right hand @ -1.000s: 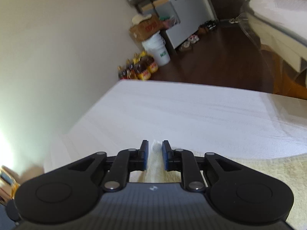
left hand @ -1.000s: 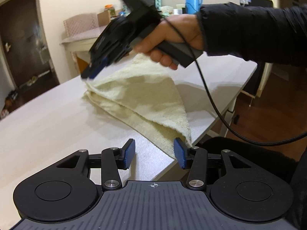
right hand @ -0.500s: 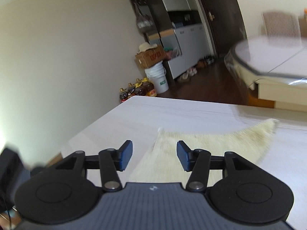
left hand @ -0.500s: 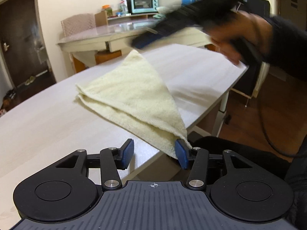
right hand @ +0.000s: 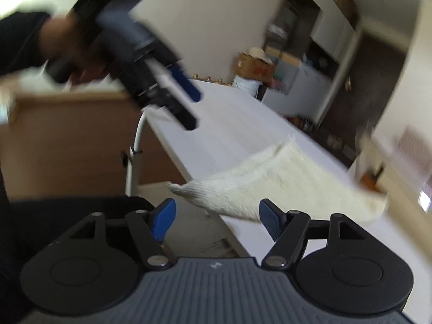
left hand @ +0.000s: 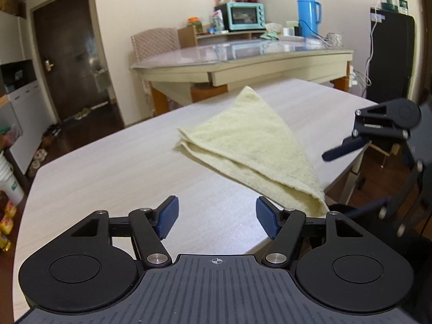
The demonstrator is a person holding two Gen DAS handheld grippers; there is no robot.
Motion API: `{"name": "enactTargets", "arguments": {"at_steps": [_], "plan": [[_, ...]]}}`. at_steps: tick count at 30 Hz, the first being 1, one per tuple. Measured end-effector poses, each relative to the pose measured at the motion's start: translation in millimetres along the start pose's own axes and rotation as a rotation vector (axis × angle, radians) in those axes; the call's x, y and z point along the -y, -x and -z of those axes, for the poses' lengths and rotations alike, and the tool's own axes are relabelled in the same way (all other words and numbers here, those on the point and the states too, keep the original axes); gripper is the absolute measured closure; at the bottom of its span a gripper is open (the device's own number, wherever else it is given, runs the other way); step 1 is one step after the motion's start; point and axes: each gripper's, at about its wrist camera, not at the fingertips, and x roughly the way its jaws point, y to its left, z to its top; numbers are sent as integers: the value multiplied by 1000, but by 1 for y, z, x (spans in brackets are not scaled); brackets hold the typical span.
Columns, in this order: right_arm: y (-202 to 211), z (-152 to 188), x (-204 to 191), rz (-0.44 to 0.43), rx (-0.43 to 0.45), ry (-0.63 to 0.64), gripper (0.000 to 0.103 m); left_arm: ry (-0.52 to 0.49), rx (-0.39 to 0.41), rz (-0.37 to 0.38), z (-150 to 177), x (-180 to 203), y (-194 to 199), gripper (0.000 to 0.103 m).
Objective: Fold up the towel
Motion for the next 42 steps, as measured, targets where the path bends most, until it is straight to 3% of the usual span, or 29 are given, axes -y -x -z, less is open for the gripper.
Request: {"name": "enactTargets", "arguments": {"at_steps": [3,7,10,13,22,32,36,38,42], "plan": [[-13,-4,-19,52,-10,118,36,11,16,3,1,-2,4,26],[-29,-8,-32,72,-23,206,55,22,28,0,1,-5,5,24],[-36,-7,-32,79,-25,197,78,22,33,-4,2,-6,5,21],[-28,-10,-24,38,-5,114,89,21,29,-11,0,-9,1,20],[36,-16,-3,-244,23,18,89,-58,12,-27,-34,-32,-48,17],[57,-10,17,-349,74,-132,89,-213,-95,-31,-27,-38,-88,16],[58,-10,77,-378,186,-342,92,-204,-118,-13,-27,-43,-89,15],[62,-5,99,-353,223,-377,93,-192,-133,1,-29,-47,-91,13],[46,8,180,-277,260,-487,94,-168,-166,34,-36,-55,-99,11]]}}
